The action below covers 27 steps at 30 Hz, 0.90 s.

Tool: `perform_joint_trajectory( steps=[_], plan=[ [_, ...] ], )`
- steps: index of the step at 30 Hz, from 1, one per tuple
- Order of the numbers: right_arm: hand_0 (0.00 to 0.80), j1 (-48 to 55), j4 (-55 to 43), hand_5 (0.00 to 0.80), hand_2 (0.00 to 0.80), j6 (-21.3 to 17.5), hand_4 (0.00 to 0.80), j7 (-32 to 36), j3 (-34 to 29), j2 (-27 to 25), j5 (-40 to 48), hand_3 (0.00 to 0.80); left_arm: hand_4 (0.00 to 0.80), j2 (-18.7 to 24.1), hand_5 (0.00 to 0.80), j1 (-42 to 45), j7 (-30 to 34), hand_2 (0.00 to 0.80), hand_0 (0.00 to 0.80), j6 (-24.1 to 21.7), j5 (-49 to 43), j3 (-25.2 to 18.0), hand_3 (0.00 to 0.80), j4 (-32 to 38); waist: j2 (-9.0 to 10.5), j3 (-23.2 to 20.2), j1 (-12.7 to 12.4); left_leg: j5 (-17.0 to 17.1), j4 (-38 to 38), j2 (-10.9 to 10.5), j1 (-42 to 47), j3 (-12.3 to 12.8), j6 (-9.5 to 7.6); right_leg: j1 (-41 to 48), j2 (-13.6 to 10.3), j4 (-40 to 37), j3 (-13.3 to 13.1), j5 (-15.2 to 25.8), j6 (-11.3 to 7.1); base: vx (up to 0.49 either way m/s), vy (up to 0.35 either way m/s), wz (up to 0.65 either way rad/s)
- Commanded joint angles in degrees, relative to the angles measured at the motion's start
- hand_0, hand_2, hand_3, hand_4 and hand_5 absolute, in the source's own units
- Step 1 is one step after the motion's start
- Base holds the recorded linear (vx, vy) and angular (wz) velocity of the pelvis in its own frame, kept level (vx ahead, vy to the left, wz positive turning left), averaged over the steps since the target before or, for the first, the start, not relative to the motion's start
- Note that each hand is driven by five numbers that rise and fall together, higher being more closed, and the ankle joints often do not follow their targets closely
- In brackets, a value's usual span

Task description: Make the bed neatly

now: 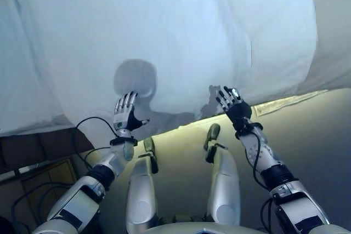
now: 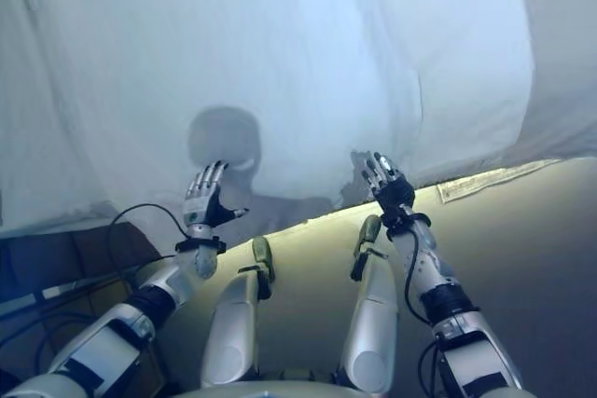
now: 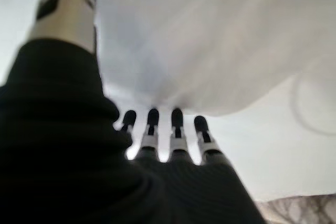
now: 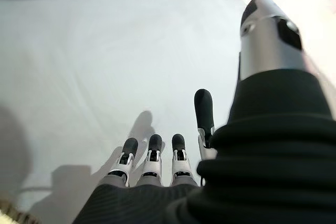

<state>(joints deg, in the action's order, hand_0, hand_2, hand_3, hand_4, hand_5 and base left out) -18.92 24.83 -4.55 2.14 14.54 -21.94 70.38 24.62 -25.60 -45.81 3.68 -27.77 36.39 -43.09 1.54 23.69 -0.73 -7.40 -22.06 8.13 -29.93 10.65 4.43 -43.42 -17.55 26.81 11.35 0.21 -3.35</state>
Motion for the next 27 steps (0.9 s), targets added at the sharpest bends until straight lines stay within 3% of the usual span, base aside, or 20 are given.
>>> perform_joint_trajectory(
  steps=[1, 8, 9, 10, 20, 27],
  plan=[
    [0.0, 1.5, -6.4, 0.0, 0.0, -1.3, 0.0, 1.4, 0.0, -1.5, 0.4, 0.0, 0.0, 1.5, 0.0, -1.1, -2.7, 0.0, 0.0, 6.8, -2.8, -1.7, 0.0, -0.2, 2.12, 0.8, 0.4, 6.1, -1.4, 1.5, -7.5, -3.4, 0.3, 5.7, -2.1, -11.7, 2.2, 8.3, -8.12, -0.006, 0.06, -0.19],
    [0.0, 1.3, -8.9, 0.0, 0.0, 1.0, 0.0, 2.4, -1.4, -2.8, -0.7, 0.0, 0.0, -0.5, 0.0, -2.7, 7.1, 0.0, 0.0, 16.9, -2.1, 0.1, 0.0, -7.3, 1.24, 1.0, 2.5, 6.9, -0.9, 2.2, -8.0, -2.7, 0.94, 4.1, -2.4, -11.1, 1.0, 8.4, -8.42, 0.001, 0.089, -0.08],
    [0.0, 1.2, -9.2, 0.0, 0.0, 1.5, 0.0, 2.3, -1.5, -2.9, -0.8, 0.0, 0.533, -1.1, 0.533, -2.9, 7.9, 0.533, 0.533, 17.4, -1.3, 0.4, 0.533, -8.5, 1.22, 0.9, 2.8, 6.8, -1.0, 2.3, -8.0, -2.7, 1.01, 4.1, -2.4, -11.0, 0.8, 8.3, -8.48, 0.027, 0.051, 0.04],
    [0.0, 1.2, -9.5, 0.0, 0.0, 1.8, 0.0, 2.3, -1.6, -2.9, -0.9, 0.0, 0.8, -1.7, 0.8, -3.0, 8.3, 0.8, 0.8, 17.7, -0.7, 0.5, 0.8, -9.4, 1.27, 1.0, 2.9, 6.8, -1.0, 2.5, -7.9, -2.6, 1.08, 4.1, -2.4, -11.0, 0.7, 8.3, -8.56, 0.026, 0.025, 0.04],
    [0.0, 2.8, -9.8, 0.0, 0.0, 1.9, 0.0, 3.4, -2.0, -2.0, -0.9, 0.0, 0.8, -2.0, 0.8, -2.3, 8.1, 0.8, 0.8, 14.5, 1.0, -0.6, 0.8, -11.9, 1.99, 0.5, 2.7, 6.7, -1.3, 3.9, -6.8, -2.5, 1.64, 6.4, -3.1, -12.2, 1.4, 8.3, -9.35, 0.023, -0.018, -0.03],
    [0.0, 4.1, -9.8, 0.0, 0.0, 2.8, 0.0, 3.7, -2.6, -3.3, -0.4, 0.0, 0.8, -1.7, 0.8, -1.4, 8.7, 0.8, 0.8, 11.6, 2.1, -1.1, 0.8, -12.5, 0.96, -0.7, 2.5, 5.9, -2.3, 4.1, -5.1, -2.3, 1.73, 7.8, -4.7, -11.1, 1.5, 7.8, -9.45, 0.036, 0.021, -0.04]
  ],
)
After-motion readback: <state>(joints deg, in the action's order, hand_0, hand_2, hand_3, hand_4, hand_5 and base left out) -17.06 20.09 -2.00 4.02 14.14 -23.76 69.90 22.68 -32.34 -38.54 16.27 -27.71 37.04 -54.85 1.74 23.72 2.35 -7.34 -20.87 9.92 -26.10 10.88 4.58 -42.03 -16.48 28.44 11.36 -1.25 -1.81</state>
